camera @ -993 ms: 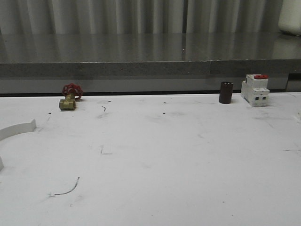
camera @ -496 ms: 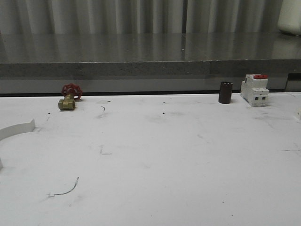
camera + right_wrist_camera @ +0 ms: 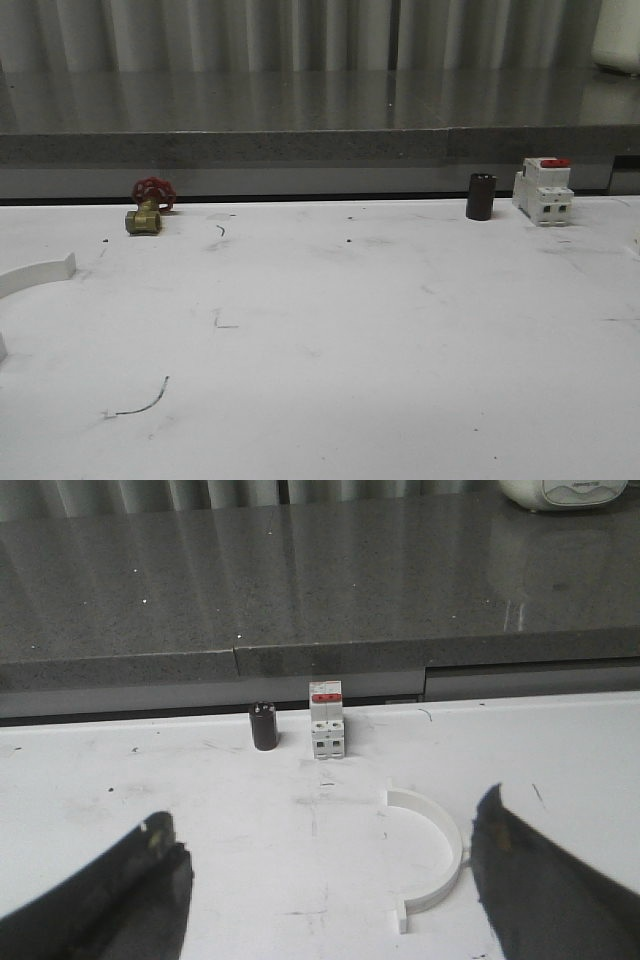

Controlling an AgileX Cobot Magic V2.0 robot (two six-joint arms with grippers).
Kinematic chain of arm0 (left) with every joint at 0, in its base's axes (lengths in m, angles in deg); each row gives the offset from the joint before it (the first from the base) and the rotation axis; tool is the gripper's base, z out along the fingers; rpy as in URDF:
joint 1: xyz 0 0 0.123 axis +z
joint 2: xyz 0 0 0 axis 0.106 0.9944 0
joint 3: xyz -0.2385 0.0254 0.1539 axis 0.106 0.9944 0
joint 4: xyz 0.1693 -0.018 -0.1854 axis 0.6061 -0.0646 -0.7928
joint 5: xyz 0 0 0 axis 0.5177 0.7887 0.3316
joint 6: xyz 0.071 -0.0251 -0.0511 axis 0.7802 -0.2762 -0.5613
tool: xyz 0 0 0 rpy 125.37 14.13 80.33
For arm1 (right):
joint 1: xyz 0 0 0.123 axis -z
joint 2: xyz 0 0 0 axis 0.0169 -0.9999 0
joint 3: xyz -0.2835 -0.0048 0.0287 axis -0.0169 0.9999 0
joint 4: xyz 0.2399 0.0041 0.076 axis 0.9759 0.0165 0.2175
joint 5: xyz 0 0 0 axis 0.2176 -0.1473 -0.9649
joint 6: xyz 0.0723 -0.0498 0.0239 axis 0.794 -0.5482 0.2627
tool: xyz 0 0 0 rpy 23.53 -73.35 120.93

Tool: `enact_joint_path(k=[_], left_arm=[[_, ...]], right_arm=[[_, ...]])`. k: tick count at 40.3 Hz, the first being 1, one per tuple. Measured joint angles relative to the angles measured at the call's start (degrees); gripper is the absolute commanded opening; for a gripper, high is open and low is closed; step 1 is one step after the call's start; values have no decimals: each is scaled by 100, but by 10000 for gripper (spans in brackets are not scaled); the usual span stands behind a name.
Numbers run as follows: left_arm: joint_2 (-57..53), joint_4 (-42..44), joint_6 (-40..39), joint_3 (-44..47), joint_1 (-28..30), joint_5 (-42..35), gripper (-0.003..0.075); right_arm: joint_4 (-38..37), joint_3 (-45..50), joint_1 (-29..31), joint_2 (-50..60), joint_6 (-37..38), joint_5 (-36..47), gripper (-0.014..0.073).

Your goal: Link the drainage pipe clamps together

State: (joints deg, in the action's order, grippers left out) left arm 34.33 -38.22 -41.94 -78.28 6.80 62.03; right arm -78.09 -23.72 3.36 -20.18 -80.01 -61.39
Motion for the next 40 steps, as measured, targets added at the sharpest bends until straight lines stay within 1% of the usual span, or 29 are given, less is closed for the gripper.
enact_joint_path(k=[8, 12, 20, 29, 40], left_arm=[[1517, 0, -206, -864, 12, 533, 564], [2410, 10, -218, -1274, 12, 571, 564], [3640, 10, -218, -1792, 12, 582, 564], [4536, 10, -218, -2125, 12, 398, 564], [5118, 32, -218, -2324, 12, 292, 564]], right_arm=[[0, 0, 0, 0, 0, 0, 591], [0, 0, 0, 0, 0, -3, 591], [0, 0, 0, 0, 0, -3, 591], [0, 0, 0, 0, 0, -3, 591], [0, 0, 0, 0, 0, -3, 591]])
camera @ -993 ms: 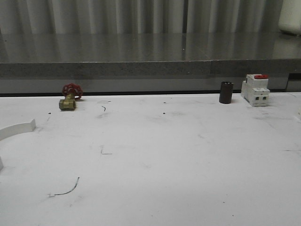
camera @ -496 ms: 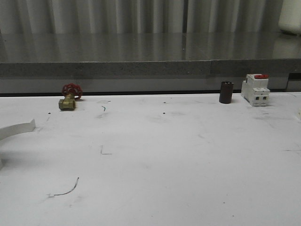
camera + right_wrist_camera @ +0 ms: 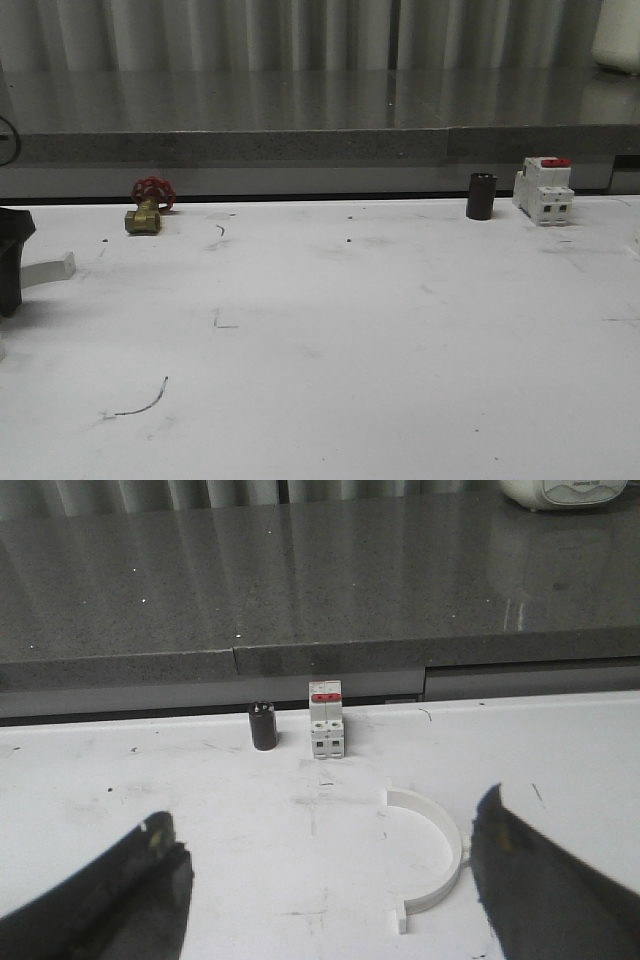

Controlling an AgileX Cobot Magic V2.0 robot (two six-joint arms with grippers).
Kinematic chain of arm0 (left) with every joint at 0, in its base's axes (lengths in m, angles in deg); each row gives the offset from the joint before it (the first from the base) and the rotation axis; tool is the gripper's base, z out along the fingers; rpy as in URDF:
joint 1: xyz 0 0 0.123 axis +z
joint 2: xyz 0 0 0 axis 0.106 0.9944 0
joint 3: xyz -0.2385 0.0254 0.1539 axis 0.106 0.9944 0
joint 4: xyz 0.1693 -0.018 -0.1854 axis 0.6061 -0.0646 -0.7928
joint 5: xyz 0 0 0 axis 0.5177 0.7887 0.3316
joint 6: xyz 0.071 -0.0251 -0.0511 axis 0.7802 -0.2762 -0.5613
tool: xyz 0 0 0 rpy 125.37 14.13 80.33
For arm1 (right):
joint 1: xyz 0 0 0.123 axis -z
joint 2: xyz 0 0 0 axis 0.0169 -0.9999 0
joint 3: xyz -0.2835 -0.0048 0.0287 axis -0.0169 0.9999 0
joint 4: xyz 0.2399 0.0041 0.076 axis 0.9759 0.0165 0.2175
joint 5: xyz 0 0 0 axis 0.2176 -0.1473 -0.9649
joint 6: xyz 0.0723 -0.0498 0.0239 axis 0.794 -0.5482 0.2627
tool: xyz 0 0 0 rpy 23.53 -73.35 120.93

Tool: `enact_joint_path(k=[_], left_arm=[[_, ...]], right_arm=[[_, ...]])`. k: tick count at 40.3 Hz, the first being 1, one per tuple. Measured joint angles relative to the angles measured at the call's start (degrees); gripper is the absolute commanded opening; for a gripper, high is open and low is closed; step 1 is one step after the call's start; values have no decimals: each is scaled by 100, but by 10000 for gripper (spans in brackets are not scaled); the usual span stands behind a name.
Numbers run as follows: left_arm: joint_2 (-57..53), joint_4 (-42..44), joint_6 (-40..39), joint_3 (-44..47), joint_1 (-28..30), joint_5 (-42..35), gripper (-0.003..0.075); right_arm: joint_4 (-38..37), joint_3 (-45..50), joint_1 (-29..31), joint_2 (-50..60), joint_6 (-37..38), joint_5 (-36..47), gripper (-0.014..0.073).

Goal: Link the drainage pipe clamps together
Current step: 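Lower the left gripper and grasp the white half-ring clamp's tab, then carry the half-ring with the left gripper to table center, lower it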

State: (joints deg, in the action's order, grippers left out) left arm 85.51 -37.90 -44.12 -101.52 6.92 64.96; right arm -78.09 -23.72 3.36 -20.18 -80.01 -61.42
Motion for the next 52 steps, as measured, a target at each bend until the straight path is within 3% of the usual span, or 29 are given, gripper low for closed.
enact_joint_path(k=[3, 24, 36, 52], left_arm=[[3, 0, 0, -15, 0, 0, 542], [35, 26, 0, -288, 11, 409, -20], [35, 22, -83, -1073, -285, 1140, -20], [132, -167, -1752, -1761, -1986, 1224, -20]], right_arm=[[0, 0, 0, 0, 0, 0, 591], [0, 0, 0, 0, 0, -10, 591], [0, 0, 0, 0, 0, -10, 591], [0, 0, 0, 0, 0, -22, 591]])
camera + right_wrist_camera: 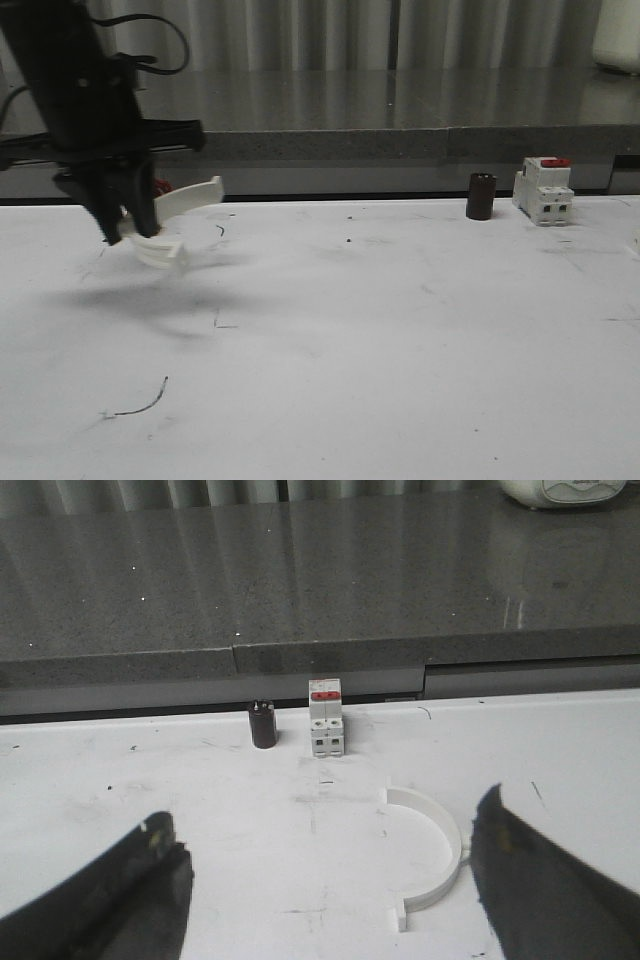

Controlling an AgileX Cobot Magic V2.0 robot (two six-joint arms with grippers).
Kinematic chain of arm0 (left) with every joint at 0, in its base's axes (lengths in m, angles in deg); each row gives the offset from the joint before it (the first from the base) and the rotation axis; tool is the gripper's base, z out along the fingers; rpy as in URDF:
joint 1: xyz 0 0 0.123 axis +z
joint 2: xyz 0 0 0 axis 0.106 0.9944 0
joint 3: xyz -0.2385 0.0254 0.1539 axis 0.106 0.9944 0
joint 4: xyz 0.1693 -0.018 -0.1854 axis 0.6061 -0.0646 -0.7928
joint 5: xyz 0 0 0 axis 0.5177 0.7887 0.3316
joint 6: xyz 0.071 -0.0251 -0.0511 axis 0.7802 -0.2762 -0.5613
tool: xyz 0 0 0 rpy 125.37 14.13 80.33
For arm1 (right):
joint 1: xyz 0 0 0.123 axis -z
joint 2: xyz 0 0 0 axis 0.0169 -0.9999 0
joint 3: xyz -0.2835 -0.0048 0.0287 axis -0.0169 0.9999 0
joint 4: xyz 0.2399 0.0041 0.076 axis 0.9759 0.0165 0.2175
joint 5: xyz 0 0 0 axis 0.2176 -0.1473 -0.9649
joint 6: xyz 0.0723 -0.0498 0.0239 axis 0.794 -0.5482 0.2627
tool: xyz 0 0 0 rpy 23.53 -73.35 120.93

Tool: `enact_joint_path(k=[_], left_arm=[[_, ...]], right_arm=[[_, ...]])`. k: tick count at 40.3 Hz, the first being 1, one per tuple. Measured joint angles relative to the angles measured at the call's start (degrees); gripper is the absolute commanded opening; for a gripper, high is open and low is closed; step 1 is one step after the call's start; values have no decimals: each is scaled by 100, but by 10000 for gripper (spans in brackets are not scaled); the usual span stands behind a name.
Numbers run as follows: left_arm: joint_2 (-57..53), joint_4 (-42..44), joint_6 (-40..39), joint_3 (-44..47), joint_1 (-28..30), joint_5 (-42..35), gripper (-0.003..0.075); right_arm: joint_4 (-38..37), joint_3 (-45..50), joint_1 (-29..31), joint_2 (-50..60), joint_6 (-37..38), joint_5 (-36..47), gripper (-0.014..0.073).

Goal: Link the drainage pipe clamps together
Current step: 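Carry the half-ring with the left gripper to table center, lower it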

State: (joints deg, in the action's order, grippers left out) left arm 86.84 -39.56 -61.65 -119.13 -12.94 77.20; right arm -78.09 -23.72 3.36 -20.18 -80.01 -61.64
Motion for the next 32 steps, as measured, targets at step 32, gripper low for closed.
enact_joint_path(k=[32], left_arm=[[1474, 104, -1294, -1638, -882, 553, -17]], right_arm=[[-9, 0, 0, 0, 0, -14, 591]])
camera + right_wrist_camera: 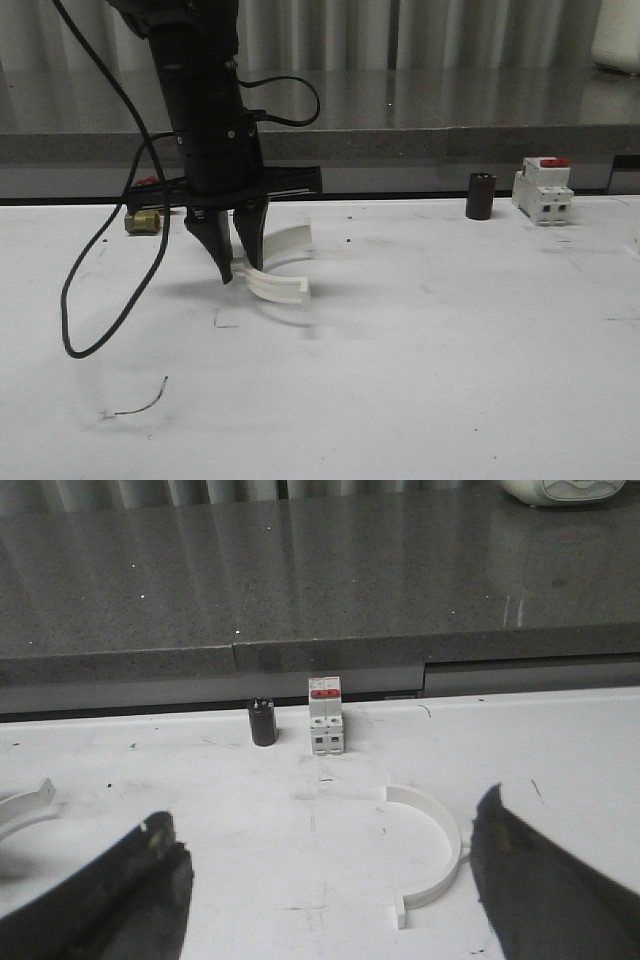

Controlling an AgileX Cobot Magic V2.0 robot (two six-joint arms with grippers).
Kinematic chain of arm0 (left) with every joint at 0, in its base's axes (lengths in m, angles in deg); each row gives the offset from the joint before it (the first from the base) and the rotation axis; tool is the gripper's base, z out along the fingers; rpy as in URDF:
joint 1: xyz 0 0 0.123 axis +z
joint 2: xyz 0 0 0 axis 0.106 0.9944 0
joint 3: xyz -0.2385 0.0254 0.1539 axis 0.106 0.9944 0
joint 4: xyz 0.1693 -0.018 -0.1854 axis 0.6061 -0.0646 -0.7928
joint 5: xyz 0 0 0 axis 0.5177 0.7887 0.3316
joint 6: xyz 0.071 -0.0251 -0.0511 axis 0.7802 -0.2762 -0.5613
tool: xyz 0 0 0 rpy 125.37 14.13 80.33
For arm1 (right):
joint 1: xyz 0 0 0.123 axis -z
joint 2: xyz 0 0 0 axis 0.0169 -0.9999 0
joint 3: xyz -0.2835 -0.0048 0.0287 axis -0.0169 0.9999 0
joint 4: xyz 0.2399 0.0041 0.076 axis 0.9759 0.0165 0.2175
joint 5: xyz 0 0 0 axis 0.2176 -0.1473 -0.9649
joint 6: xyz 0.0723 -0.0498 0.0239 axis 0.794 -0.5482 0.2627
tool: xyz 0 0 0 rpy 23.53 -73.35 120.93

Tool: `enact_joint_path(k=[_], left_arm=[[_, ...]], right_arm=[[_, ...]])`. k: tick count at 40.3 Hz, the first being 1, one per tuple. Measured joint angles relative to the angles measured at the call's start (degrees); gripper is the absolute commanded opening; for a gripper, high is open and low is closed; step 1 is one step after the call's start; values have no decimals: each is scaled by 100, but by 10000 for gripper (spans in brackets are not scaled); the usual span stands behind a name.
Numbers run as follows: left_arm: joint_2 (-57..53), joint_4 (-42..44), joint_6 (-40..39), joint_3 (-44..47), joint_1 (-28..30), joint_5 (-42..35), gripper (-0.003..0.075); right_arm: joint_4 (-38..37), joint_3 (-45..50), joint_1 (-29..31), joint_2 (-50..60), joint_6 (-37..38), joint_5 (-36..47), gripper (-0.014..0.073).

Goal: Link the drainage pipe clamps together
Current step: 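Carry the half-ring with the left gripper to table center, lower it, then open the left gripper and lift it away from the half-ring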

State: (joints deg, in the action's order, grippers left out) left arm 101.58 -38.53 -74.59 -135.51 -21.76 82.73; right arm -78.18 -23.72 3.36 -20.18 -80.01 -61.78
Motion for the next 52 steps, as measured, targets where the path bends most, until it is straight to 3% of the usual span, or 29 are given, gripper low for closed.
enact_joint_path(k=[12, 27, 31, 38, 42, 52], left_arm=[[0, 122, -72, 0, 0, 128, 98], [190, 79, -83, -42, 0, 277, 115], [200, 76, -83, -42, 0, 277, 194], [211, 11, -83, -42, 0, 289, 453], [211, -86, -5, -46, -14, 278, 556], [203, -99, 516, -380, -17, 301, 564]], right_arm=[[0, 0, 0, 0, 0, -10, 591], [0, 0, 0, 0, 0, -10, 591], [0, 0, 0, 0, 0, -10, 591], [0, 0, 0, 0, 0, -10, 591], [0, 0, 0, 0, 0, -10, 591], [0, 0, 0, 0, 0, -10, 591]])
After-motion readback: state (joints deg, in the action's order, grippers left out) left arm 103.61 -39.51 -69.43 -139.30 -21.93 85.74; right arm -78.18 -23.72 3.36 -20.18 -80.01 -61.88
